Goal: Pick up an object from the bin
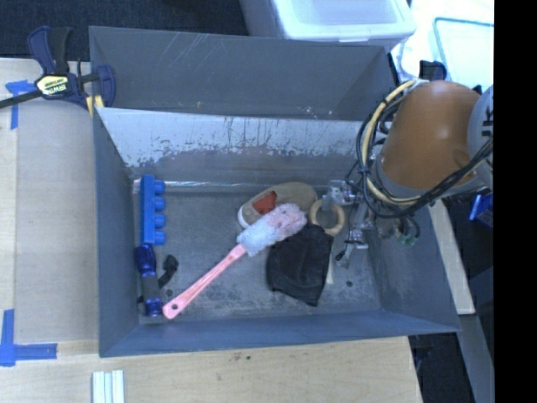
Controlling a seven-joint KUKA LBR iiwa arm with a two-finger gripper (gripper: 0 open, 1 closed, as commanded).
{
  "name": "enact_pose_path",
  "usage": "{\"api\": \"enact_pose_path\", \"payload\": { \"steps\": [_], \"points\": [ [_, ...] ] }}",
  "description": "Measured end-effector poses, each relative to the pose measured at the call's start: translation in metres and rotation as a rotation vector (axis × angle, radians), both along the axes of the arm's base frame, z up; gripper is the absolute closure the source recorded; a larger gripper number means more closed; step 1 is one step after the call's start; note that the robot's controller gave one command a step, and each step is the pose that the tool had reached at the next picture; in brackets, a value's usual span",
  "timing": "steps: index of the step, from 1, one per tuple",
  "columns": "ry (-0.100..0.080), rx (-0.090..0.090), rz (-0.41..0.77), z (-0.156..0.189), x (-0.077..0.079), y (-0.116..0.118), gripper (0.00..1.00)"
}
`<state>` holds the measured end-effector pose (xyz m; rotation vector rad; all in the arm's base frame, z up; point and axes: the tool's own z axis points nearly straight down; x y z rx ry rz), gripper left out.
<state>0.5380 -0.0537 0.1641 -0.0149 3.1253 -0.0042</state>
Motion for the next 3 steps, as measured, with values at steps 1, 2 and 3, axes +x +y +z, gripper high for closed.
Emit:
{"api": "enact_pose_path", "payload": {
  "steps": [1,2,3],
  "points": [
    [0.011,0.004,-0.035,-0.063,0.003,0.000,0.00],
    [-0.003,0.001,-0.085,-0.081,0.019,0.002,0.00],
    [-0.004,-0.001,-0.081,-0.083,0.018,0.008,0.00]
  ]
}}
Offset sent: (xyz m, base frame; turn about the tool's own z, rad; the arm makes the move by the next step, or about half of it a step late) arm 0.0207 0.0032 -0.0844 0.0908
